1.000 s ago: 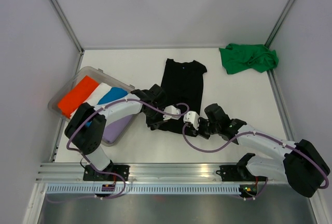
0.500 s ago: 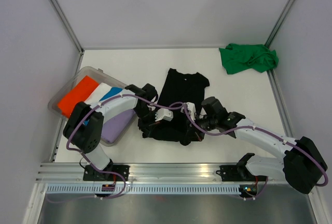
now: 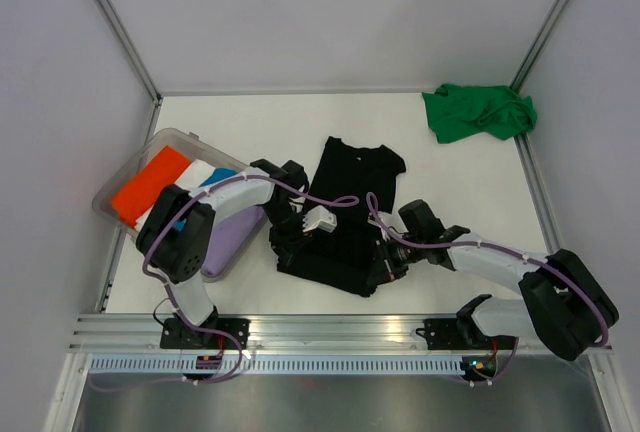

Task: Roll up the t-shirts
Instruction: Roll the tshirt

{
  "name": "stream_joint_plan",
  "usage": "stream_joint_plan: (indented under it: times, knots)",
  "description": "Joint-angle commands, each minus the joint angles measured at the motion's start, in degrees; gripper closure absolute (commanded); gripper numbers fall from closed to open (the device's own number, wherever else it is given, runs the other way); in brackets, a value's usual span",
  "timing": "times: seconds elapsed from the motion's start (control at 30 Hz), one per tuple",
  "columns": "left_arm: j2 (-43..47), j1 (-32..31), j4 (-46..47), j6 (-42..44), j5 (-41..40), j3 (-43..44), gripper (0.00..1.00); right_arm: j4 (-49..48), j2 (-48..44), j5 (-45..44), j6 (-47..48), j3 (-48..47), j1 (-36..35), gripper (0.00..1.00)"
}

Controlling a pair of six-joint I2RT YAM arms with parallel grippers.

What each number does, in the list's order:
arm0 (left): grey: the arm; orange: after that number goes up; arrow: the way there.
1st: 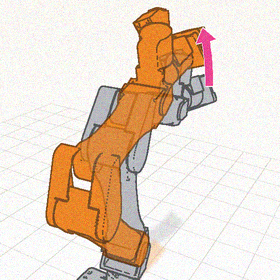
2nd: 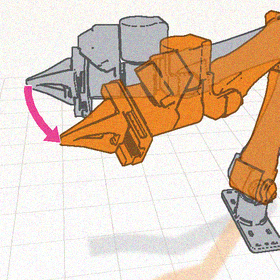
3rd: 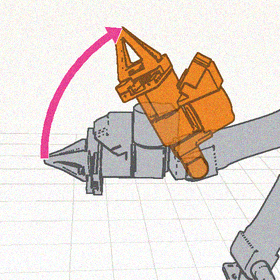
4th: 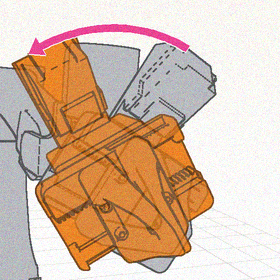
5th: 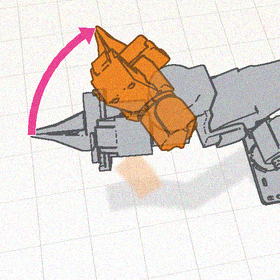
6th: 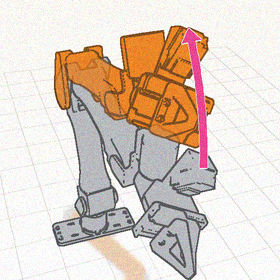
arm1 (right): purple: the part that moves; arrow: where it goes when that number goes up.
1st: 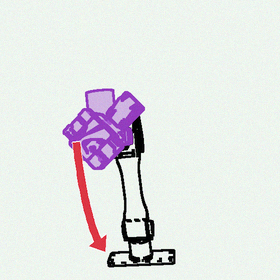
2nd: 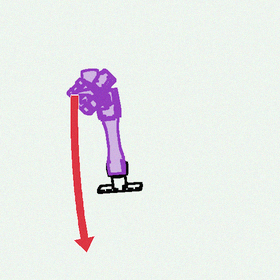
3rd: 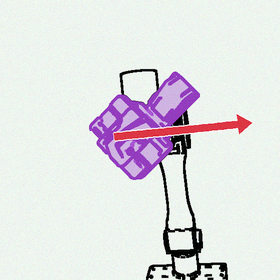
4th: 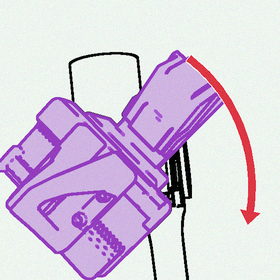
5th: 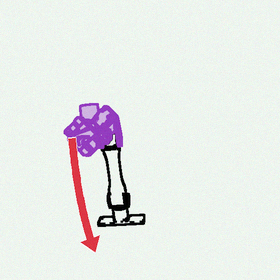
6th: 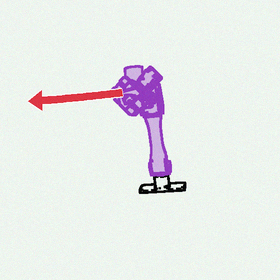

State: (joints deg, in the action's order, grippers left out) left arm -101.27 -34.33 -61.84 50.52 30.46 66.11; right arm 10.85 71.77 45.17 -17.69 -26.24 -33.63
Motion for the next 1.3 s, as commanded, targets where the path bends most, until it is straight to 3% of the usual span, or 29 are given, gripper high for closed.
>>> stream_joint_plan:
  times: [0.0, 0.13, 0.2, 0.27, 0.37, 0.57, 0.7, 0.83, 0.87, 0.9, 1.0, 1.03, 1.13, 1.17, 1.23, 1.27]
  knots:
    - [-0.85, 0.58, 0.5, -1.82, 0.04, 2.53, 0.66, 0.75, 1.53, -1.13, -0.16, 0.05, 1.37, 0.99]
    - [-1.91, 0.66, 0.67, -4.46, 0.83, 3.33, 0.71, 0.57, 2.94, -3.07, 0.9, -1.88, 2.77, 0.91]
    - [-2.17, 1.19, 0.93, -5.6, 0.39, 3.06, 0.82, 2.14, 3.55, -5.08, 1.69, -2.94, 3.21, 0.72]
    - [-3.31, 2.33, 2.25, -7.27, -1.01, 3.15, 0.86, 3.12, 3.64, -5.79, 3.35, -3.29, 4.09, 0.62]
    - [-5.42, 3.3, 4.01, -9.73, -3.12, 3.76, 0.91, 1.9, 1.2, -4.13, 3.28, -2.59, 4.45, 0.57]
    - [-6.3, 3.39, 4.36, -10.62, -1.63, 4.91, 0.9, -1.87, -2.33, -4.21, 2.32, -1.54, 4.45, 0.52]
    - [-6.83, 3.39, 4.28, -10.71, -2.42, 5.61, 0.89, -9.6, -0.41, -4.12, -3.47, 0.92, 4.45, 0.57]
    - [-6.04, 3.48, 4.36, -11.23, -2.95, 5.88, 0.79, -7.69, 2.06, -7.1, -3.84, 0.75, 4.54, 0.95]
    - [-5.87, 3.56, 4.36, -11.58, -2.95, 6.22, 0.68, -7.25, 2.93, -7.2, -3.84, 0.93, 4.71, 0.98]
    - [-5.52, 3.65, 4.28, -11.93, -2.51, 6.49, 0.63, -6.99, 3.29, -7.37, -4.1, 1.01, 5.15, 1.0]
    - [-5.86, 4.09, 4.36, -13.34, -1.2, 7.72, 0.57, -7.68, 4.43, -7.64, -6.03, 1.45, 6.38, 1.0]
    - [-6.13, 4.18, 4.36, -14.39, -0.93, 8.07, 0.58, -8.12, 4.69, -7.9, -6.56, 1.45, 6.55, 1.0]
    - [-7.44, 4.88, 5.15, -16.93, -0.4, 9.56, 0.74, -9.27, 5.49, -8.52, -8.14, 1.1, 7.26, 1.0]
    - [-7.97, 5.32, 5.59, -17.99, -0.92, 10.18, 0.87, -9.18, 5.84, -9.21, -8.23, 0.84, 7.35, 1.0]
    - [-10.16, 6.02, 5.86, -19.67, -3.29, 10.79, 0.97, -9.1, 6.02, -9.75, -8.23, 0.93, 7.61, 1.0]
    - [-10.78, 6.2, 6.03, -20.02, -4.6, 10.88, 0.98, -9.09, 6.02, -10.01, -8.15, 1.19, 7.79, 1.0]
